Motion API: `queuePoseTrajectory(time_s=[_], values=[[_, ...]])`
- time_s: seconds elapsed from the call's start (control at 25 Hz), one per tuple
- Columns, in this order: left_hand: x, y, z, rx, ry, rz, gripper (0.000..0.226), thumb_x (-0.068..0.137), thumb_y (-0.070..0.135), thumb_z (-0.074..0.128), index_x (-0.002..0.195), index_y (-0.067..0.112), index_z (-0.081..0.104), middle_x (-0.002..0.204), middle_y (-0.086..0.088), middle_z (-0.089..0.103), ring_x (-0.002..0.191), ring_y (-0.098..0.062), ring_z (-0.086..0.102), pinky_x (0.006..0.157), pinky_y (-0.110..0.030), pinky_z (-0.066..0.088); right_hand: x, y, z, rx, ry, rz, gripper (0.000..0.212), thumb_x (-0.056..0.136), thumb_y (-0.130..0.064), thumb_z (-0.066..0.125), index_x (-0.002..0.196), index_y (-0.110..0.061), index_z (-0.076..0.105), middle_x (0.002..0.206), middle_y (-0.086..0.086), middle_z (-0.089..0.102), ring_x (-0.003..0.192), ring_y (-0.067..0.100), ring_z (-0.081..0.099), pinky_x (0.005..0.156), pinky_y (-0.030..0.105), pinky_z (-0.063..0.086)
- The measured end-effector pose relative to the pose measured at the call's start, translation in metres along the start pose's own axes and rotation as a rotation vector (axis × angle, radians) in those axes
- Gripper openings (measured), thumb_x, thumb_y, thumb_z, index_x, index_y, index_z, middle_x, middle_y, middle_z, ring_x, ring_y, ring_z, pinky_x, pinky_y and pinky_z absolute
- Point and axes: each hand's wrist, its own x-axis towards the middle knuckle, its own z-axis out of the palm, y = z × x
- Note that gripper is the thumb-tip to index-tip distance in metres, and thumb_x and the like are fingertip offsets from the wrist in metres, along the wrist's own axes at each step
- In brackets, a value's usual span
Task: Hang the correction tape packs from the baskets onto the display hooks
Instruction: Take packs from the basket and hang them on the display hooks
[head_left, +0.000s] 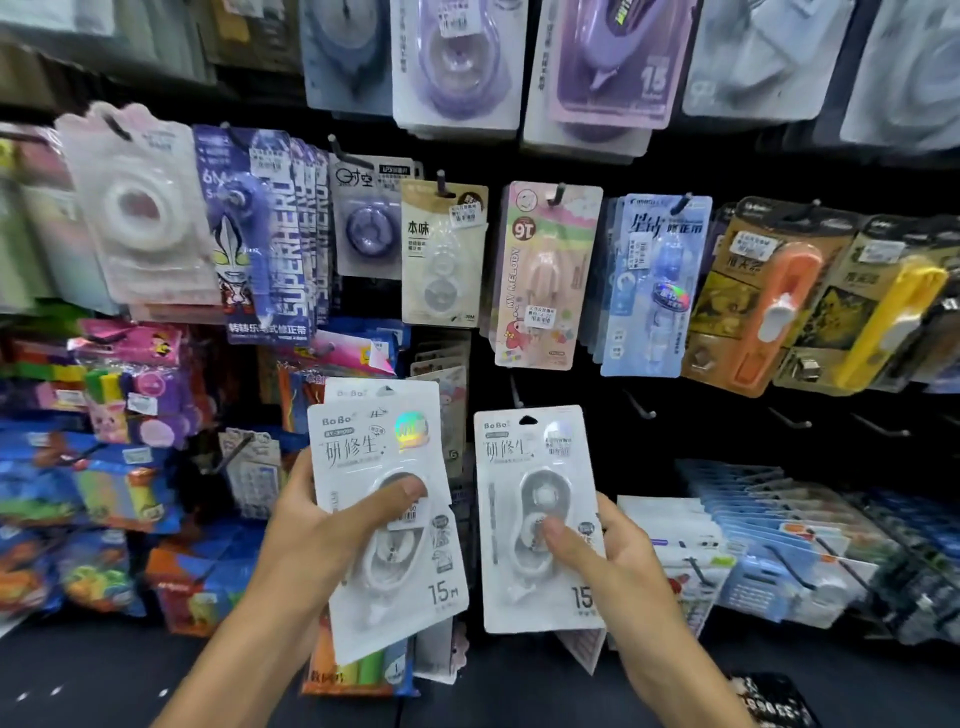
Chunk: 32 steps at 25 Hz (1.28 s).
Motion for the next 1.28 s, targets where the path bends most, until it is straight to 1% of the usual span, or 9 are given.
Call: queuePoseTrajectory(time_s=[0.12, 0.24, 0.4, 0.68, 0.76, 0.84, 0.92, 1.08, 1.28], values=[[0.005, -0.005, 0.005, -0.031, 0.01, -0.002, 0.085, 0.04, 0.04, 0.093, 0.119, 0.022, 0.068, 0.108, 0.0, 0.08, 0.094, -0.025, 0.078, 0.076, -0.04, 0.06, 0.016, -0.002, 0.008, -0.081, 0.077, -0.016, 0.025, 0.089, -0.038, 0.075, 0.111, -0.045, 0.065, 0.111, -0.016, 0.075, 0.103, 0.005, 0.071, 0.081, 0.019, 0.057], [0.005, -0.009, 0.004, -0.021, -0.009, 0.012, 0.085, 0.041, 0.04, 0.093, 0.12, 0.021, 0.067, 0.107, 0.001, 0.08, 0.092, -0.022, 0.078, 0.064, -0.028, 0.061, 0.028, -0.003, 0.016, -0.077, 0.301, -0.02, 0.026, 0.086, -0.04, 0.077, 0.107, -0.04, 0.062, 0.107, -0.007, 0.074, 0.099, 0.016, 0.072, 0.09, 0.047, 0.058], [0.009, -0.009, 0.004, -0.054, -0.055, 0.036, 0.083, 0.047, 0.037, 0.094, 0.123, 0.02, 0.067, 0.11, -0.001, 0.079, 0.094, -0.023, 0.078, 0.065, -0.025, 0.061, 0.017, 0.001, 0.019, -0.237, 0.41, -0.089, 0.026, 0.082, -0.054, 0.072, 0.102, -0.05, 0.057, 0.096, -0.021, 0.072, 0.082, 0.0, 0.07, 0.072, 0.036, 0.056], [0.009, -0.014, 0.016, -0.096, -0.042, -0.008, 0.076, 0.054, 0.026, 0.097, 0.122, 0.02, 0.066, 0.11, -0.002, 0.079, 0.095, -0.025, 0.078, 0.068, -0.033, 0.063, 0.014, 0.016, 0.028, -0.27, 0.344, 0.05, 0.057, 0.087, -0.05, 0.071, 0.136, -0.046, 0.042, 0.128, -0.021, 0.057, 0.103, 0.0, 0.061, 0.096, 0.044, 0.053], [0.009, -0.017, 0.021, -0.104, -0.023, -0.029, 0.074, 0.056, 0.023, 0.097, 0.122, 0.02, 0.065, 0.109, -0.003, 0.079, 0.093, -0.027, 0.078, 0.069, -0.037, 0.063, 0.005, 0.017, 0.036, -0.236, 0.165, -0.017, 0.042, 0.081, -0.058, 0.07, 0.119, -0.048, 0.058, 0.119, -0.021, 0.066, 0.103, 0.001, 0.064, 0.086, 0.029, 0.055], [0.007, -0.018, 0.025, -0.123, -0.041, -0.066, 0.069, 0.059, 0.025, 0.094, 0.122, 0.019, 0.066, 0.108, -0.006, 0.079, 0.092, -0.029, 0.078, 0.068, -0.039, 0.063, 0.002, 0.019, 0.042, -0.152, 0.041, -0.046, 0.017, 0.083, -0.044, 0.076, 0.098, -0.038, 0.071, 0.096, -0.008, 0.076, 0.083, 0.003, 0.068, 0.068, 0.019, 0.054], [0.005, -0.017, 0.026, -0.145, -0.115, -0.117, 0.067, 0.062, 0.029, 0.094, 0.122, 0.017, 0.067, 0.11, -0.01, 0.079, 0.094, -0.031, 0.078, 0.068, -0.04, 0.063, 0.004, 0.017, 0.042, -0.051, 0.073, -0.022, 0.005, 0.091, -0.025, 0.074, 0.088, -0.026, 0.071, 0.083, 0.002, 0.077, 0.066, 0.009, 0.068, 0.054, 0.019, 0.051], [0.003, -0.01, 0.018, -0.109, -0.211, -0.131, 0.075, 0.059, 0.021, 0.096, 0.127, 0.022, 0.064, 0.117, -0.008, 0.077, 0.104, -0.03, 0.075, 0.089, -0.047, 0.059, 0.004, 0.011, 0.03, 0.098, 0.206, 0.063, 0.011, 0.098, -0.029, 0.063, 0.093, -0.02, 0.062, 0.064, 0.01, 0.067, 0.038, 0.018, 0.051, 0.036, 0.024, 0.039], [0.004, -0.002, 0.008, -0.133, -0.058, -0.017, 0.073, 0.053, 0.021, 0.088, 0.123, 0.021, 0.067, 0.109, -0.005, 0.079, 0.092, -0.027, 0.078, 0.064, -0.034, 0.063, -0.005, 0.016, 0.006, -0.037, 0.336, 0.056, 0.008, 0.098, -0.026, 0.063, 0.095, -0.019, 0.063, 0.062, 0.011, 0.068, 0.039, 0.016, 0.047, 0.037, 0.022, 0.038]])
